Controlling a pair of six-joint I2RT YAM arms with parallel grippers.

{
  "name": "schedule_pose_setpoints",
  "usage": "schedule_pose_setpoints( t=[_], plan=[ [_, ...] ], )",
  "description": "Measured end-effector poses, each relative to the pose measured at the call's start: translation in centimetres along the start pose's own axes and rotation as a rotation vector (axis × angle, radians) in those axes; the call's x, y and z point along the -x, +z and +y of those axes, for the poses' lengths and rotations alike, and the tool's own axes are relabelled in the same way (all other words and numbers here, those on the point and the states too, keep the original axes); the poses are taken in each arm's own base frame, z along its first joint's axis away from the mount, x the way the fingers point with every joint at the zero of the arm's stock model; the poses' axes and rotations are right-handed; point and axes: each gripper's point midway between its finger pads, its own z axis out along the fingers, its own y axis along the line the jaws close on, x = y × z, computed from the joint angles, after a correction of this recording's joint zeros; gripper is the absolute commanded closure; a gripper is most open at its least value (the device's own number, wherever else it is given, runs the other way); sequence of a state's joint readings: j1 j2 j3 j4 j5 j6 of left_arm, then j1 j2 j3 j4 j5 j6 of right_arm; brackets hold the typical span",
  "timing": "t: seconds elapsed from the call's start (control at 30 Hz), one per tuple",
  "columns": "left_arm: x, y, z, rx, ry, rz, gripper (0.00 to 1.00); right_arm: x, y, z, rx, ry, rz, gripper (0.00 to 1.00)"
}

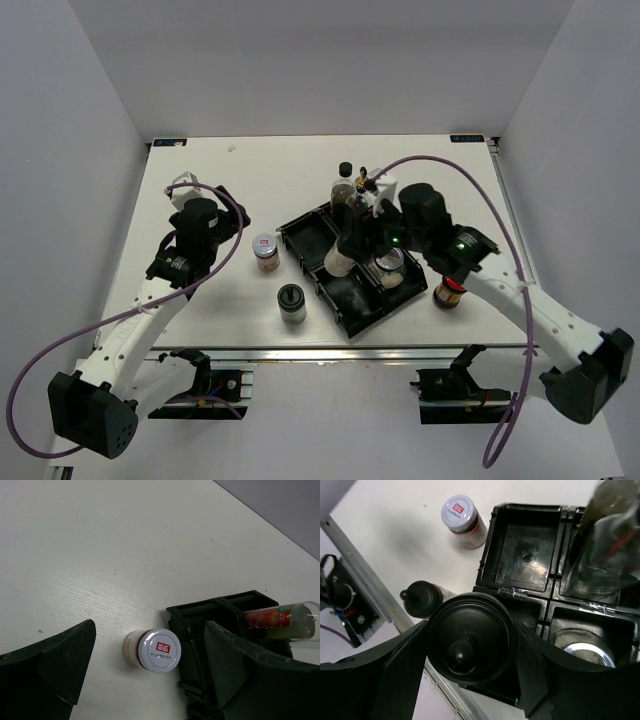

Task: Organize the condiment bottles

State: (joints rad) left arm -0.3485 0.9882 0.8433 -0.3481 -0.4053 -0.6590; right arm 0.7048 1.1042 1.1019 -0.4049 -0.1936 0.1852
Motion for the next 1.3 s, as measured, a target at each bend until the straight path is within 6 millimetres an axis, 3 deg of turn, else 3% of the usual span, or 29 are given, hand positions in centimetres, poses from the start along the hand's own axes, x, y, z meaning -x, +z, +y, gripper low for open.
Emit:
schedule_pose_setpoints(
  t=[0.17, 0.43, 0.73, 0.93, 1.1, 1.2, 1.3],
  plan=[
    [-0.3, -0.2, -0.1, -0.009, -0.018, 0.011, 0.02, -1.2, 4.6, -0.1, -0.02, -0.016, 0.086, 1.0],
    [-1.0, -0.3, 0.0, -0.014, -0.027, 0.035, 0.02, -1.1, 10.6, -1.3, -0.131, -0.067, 0.113, 1.0],
    [-1.7, -0.2, 0.3, -0.01, -0.028, 0.051, 0.02, -0.5, 13.5, -2.9, -0.222, -0.127, 0.072, 1.0],
    [-1.7, -0.2, 0.3, -0.009, -0.027, 0.052, 0.02, -2.4, 15.1, -4.4, -0.268, -0.138, 0.114, 0.9],
    [-1.7, -0.2, 0.3, -0.009, -0.027, 0.053, 0.02, -4.3, 16.1, -5.0, -0.273, -0.136, 0.151, 0.88],
    [-1.8, -0.2, 0.3, -0.011, -0.026, 0.057, 0.02, -5.5, 16.9, -5.4, -0.279, -0.136, 0.171, 0.74],
    [-2.1, 0.0, 0.3, -0.01, -0.023, 0.067, 0.02, -6.5, 17.4, -5.9, -0.288, -0.132, 0.188, 0.66]
  ],
)
